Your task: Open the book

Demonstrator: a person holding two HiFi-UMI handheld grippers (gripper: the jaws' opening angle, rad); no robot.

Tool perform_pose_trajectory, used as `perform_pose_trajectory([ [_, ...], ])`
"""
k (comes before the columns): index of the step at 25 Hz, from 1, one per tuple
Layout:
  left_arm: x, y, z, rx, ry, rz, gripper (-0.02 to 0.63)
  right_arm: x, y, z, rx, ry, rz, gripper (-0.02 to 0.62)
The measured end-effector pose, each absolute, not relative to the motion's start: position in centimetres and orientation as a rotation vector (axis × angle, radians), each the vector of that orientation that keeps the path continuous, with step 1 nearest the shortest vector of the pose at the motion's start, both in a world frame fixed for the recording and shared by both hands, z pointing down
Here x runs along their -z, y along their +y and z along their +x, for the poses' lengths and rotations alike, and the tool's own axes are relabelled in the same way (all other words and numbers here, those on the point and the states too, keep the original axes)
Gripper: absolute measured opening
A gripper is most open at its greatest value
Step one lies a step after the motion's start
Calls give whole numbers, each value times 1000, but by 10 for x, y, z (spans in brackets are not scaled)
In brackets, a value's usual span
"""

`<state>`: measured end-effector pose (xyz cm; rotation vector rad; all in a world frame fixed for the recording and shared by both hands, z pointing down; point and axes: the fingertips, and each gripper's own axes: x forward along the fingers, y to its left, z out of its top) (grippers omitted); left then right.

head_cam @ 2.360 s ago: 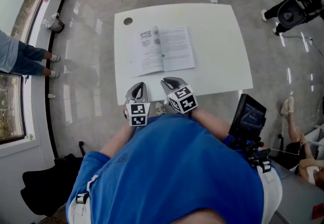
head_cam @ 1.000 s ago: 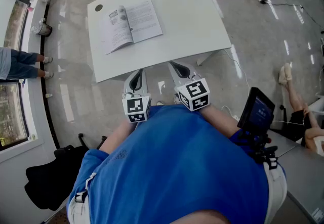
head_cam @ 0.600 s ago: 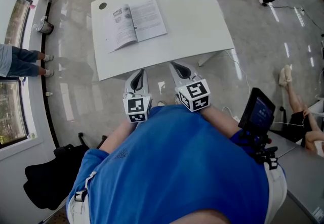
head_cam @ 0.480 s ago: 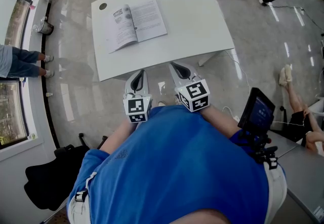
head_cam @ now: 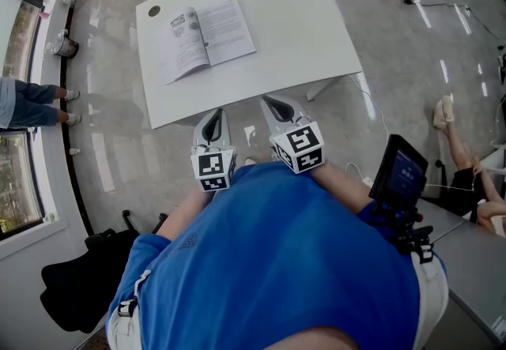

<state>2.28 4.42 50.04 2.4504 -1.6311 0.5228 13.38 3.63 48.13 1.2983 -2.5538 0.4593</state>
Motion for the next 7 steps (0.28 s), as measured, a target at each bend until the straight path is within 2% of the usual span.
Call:
perform_pose_trajectory([
  [7, -500, 34, 40, -516, -1623, 2462, 8, -479, 31, 143, -433, -2557, 1276, 3],
])
